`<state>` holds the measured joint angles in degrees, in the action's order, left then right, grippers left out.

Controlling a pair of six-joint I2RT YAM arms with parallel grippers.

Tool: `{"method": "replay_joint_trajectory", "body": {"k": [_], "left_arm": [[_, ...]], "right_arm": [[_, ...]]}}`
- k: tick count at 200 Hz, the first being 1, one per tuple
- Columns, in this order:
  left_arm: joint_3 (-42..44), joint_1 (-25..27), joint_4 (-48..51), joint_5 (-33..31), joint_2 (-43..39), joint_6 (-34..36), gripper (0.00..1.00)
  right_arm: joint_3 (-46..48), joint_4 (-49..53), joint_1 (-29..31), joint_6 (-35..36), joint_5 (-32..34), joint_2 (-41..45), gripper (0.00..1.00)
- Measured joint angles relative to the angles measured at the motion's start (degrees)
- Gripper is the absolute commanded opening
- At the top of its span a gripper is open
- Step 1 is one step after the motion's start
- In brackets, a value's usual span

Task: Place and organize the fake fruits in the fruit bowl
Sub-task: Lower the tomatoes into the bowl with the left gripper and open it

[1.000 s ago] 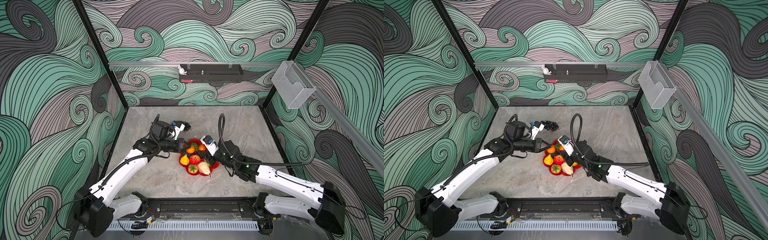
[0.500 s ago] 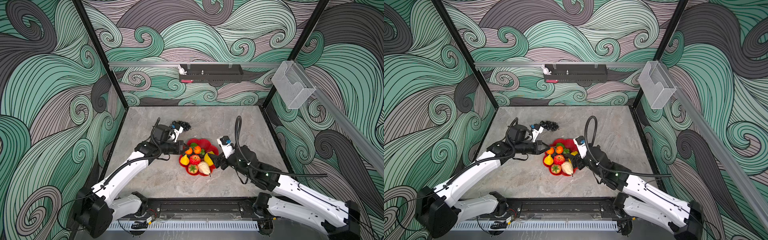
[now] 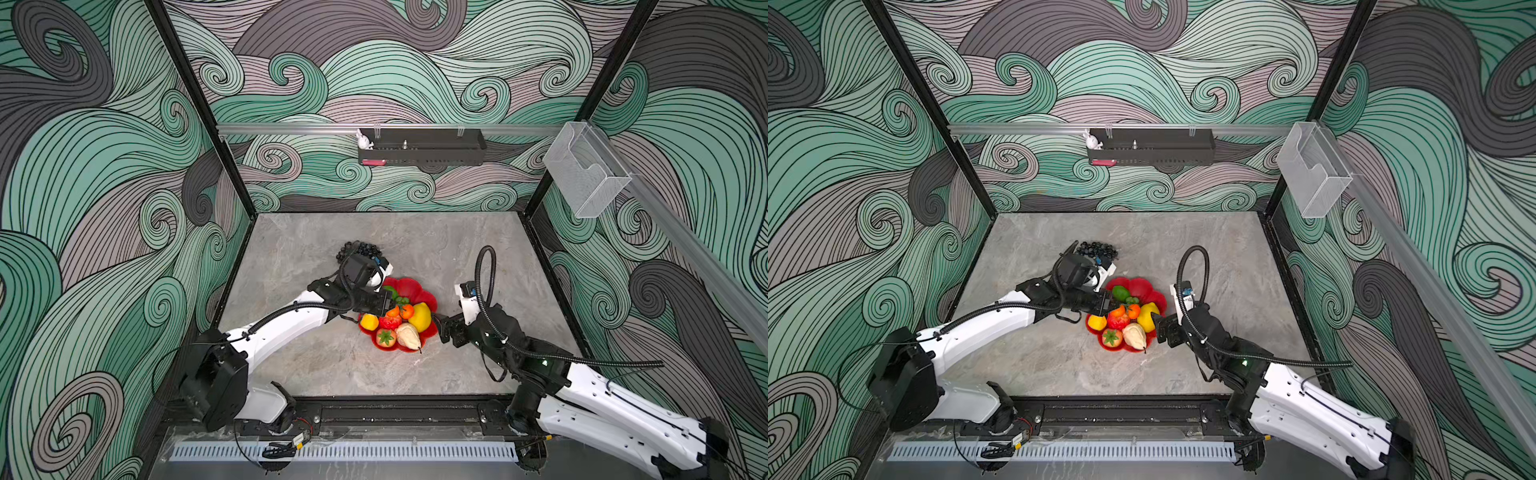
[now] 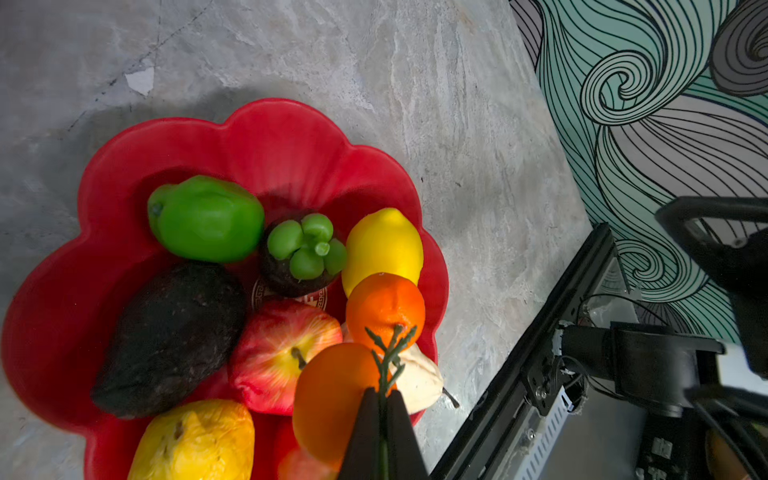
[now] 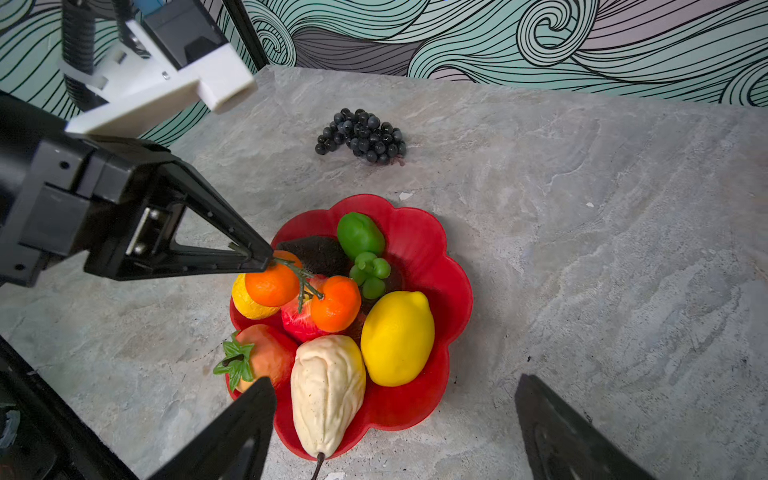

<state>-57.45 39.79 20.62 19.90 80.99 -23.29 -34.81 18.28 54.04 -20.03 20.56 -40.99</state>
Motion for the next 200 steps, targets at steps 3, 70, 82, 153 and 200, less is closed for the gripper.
{"method": "replay_joint_trajectory", "body": {"k": [3,70,82,153,200], "left_arm": [[-0.31,0.33,-0.11,-0.15,0.50,0.00,0.00],[-2.10,2.19,-1.20,-2.23,5.18,0.37,0.00],[-2.10,2.19,-0.96,-2.56,5.18,0.52,0.00],[0.52,2.21,-0.96,-4.31,2.23,0.35,0.00],[2.45,2.21,-1.42,-4.37,0.00,-0.24,0.03]], "right_arm": [[0.04,0.00,-0.02,-0.09,0.11,0.22,0.91],[0.63,0.04,-0.07,-0.44,1.51,1.27,0.92],[0.87,0.11,-0.07,-0.44,1.53,1.31,0.92],[1.16,0.11,-0.28,-0.63,1.44,0.63,0.92],[1.16,0.02,-0.28,-1.07,1.31,-0.22,0.92]]}}
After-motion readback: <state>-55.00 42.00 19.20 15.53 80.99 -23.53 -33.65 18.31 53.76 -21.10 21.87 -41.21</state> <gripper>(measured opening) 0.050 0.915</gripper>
